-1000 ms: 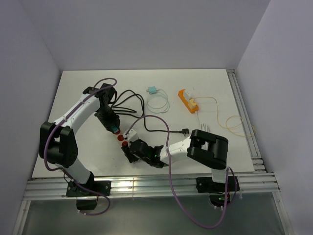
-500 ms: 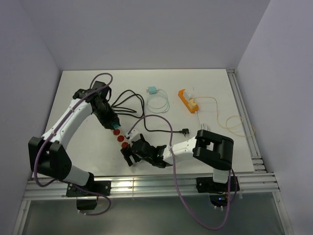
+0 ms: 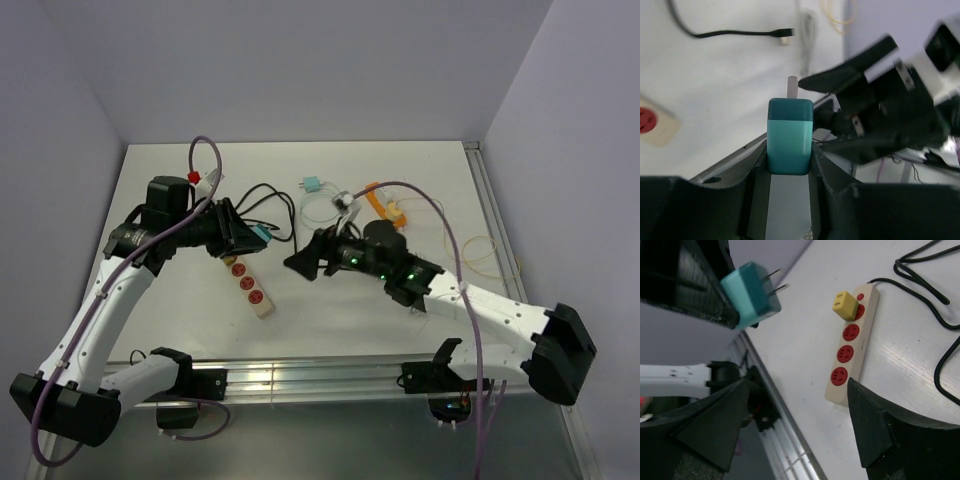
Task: Insert the plug
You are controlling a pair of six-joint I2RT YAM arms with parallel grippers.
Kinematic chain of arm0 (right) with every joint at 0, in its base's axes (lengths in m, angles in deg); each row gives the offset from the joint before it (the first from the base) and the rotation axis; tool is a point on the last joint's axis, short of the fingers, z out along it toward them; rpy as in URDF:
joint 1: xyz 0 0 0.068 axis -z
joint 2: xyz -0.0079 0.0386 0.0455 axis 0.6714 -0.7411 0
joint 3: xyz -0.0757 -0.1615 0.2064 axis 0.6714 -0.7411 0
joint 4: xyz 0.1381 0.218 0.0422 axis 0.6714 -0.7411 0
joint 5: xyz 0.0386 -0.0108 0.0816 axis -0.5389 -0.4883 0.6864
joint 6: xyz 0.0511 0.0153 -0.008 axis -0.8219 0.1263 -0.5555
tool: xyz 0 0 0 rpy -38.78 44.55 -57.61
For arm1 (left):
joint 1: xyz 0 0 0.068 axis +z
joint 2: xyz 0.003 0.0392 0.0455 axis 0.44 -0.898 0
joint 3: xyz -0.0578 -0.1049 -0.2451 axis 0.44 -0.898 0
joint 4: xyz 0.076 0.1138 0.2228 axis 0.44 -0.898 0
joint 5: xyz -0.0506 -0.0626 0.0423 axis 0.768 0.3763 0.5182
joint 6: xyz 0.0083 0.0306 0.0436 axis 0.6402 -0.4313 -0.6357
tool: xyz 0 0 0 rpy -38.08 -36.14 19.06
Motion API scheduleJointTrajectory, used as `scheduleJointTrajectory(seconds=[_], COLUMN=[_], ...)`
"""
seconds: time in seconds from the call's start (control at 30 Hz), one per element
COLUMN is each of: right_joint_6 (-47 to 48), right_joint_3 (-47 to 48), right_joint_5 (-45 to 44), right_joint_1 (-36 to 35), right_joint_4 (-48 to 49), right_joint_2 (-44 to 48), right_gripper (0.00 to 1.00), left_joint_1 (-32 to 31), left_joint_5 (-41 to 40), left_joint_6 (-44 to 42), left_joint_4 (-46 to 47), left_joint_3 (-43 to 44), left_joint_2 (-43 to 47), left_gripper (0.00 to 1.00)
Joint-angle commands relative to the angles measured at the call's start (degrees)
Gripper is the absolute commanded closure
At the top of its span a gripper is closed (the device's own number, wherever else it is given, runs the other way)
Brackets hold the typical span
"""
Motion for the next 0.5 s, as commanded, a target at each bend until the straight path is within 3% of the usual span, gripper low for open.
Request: scheduleJointTrajectory(seconds=[0.0,0.13,0.27,0.33,0.47], right_joint_6=[-8.79,-15.22,-21.46,-22.09,-27.43], right_joint_3=[-0.38,1.73,3.04,4.72,5.6], right_joint_5=[19.0,22.51,30.34,32.28,36.32], right_joint_1=[8.93,12.12,12.65,12.74,13.79], right_joint_4=[0.71,-0.81,10.43,10.01,19.37], right_joint_2=[4.83,8.35,7.31,5.11,1.68], right_gripper=[0.16,0.2,0.2,0.19,0.17], left_joint_1=[-0.15,-0.58,-1.81,-2.86,-6.55], left_joint_5=[13.17,17.21,20.81,21.7,20.13], left_joint_6=[-2.64,-6.33,-5.81,-4.32,-5.28], left_joint_4=[10.88,12.38,14.22,17.03,16.69], left_joint_3=[0.91,1.79,1.18,0.38,1.61], left_joint_2=[2.86,4.89,4.63,4.8,4.54], left_gripper=[1.0,1.0,1.0,1.0,1.0])
